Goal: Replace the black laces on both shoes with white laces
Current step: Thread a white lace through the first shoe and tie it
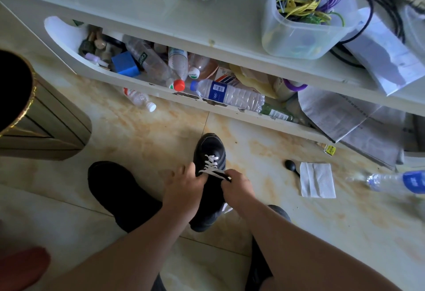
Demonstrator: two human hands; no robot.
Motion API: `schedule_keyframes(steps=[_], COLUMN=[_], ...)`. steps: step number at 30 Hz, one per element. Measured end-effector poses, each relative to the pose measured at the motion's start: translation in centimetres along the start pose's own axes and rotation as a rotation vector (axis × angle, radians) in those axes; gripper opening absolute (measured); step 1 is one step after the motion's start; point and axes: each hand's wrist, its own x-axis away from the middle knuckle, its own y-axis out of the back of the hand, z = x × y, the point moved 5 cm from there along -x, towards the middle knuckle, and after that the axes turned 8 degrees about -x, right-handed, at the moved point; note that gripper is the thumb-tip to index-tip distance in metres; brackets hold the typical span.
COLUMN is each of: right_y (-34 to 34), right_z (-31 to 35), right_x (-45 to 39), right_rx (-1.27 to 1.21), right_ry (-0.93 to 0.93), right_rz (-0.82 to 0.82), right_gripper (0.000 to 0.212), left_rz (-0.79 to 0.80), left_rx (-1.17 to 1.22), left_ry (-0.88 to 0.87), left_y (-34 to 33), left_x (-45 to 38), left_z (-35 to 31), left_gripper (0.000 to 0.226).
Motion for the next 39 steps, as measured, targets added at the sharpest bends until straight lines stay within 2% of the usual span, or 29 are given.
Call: schedule_keyframes(steps=[5,8,10,13,15,17,19,22,24,26,28,30,33,35,39], right_y=[-0.1,-0.1,0.3,0.8,1.0,1.0,0.8,0.6,0.6,0.4,0.0,-0.3,-0.7,-0.6,-0.6], right_z=[0.0,0.2,0.1,-0.2,0.0,0.1,-0.6,-1.5,-1.4,-0.8,-0.3,-0.1,-0.3,-0.7,0.1], right_x=[0.0,-0.1,-0.1,-0.1,0.1,0.4,0.5,0.8,0.6,0.4,0.4,0.3,-0.3,-1.1,-2.0], right_rx=[-0.021,-0.012,0.021,0.066,0.11,0.157,0.15,0.104,0.071,0.029,0.0,-0.073,-0.353,-0.468,-0.252], right_ry=[-0.021,-0.004,0.019,0.027,0.056,0.101,0.108,0.109,0.128,0.124,0.116,0.089,-0.065,-0.161,-0.041], right_rz=[0.027,0.038,0.024,-0.012,-0.049,-0.067,-0.031,0.025,0.014,0.017,0.022,0.015,0.061,0.034,0.002], right_gripper=[0.033,0.029,0.027,0.023,0.02,0.025,0.039,0.048,0.05,0.051,0.047,0.038,0.029,0.027,0.008], left_rz=[0.09,0.013,-0.036,-0.032,-0.035,0.042,0.146,0.22,0.272,0.317,0.344,0.377,0.393,0.376,0.376], left_rx=[-0.011,0.037,0.146,0.437,0.551,0.618,0.618,0.704,0.775,0.803,0.814,0.829,0.855,0.842,0.771], left_ry=[-0.109,-0.094,-0.074,0.063,0.058,0.011,-0.001,0.124,0.272,0.336,0.295,0.274,0.309,0.289,0.154], left_y=[0.3,0.3,0.2,0.6,1.1,1.0,0.3,-0.4,-1.0,-1.6,-2.0,-2.4,-2.6,-2.6,-2.3], left_x=[-0.8,-1.1,-1.0,-1.1,-1.2,-1.2,-1.0,-1.0,-1.3,-1.7,-2.0,-2.2,-2.5,-2.8,-3.0], left_z=[0.0,0.4,0.9,2.1,1.6,0.7,0.3,0.7,1.1,1.4,1.1,0.9,0.8,0.8,0.5], left_gripper=[0.036,0.021,0.017,0.01,0.016,0.024,0.027,0.018,0.019,0.02,0.014,0.016,0.016,0.01,0.006])
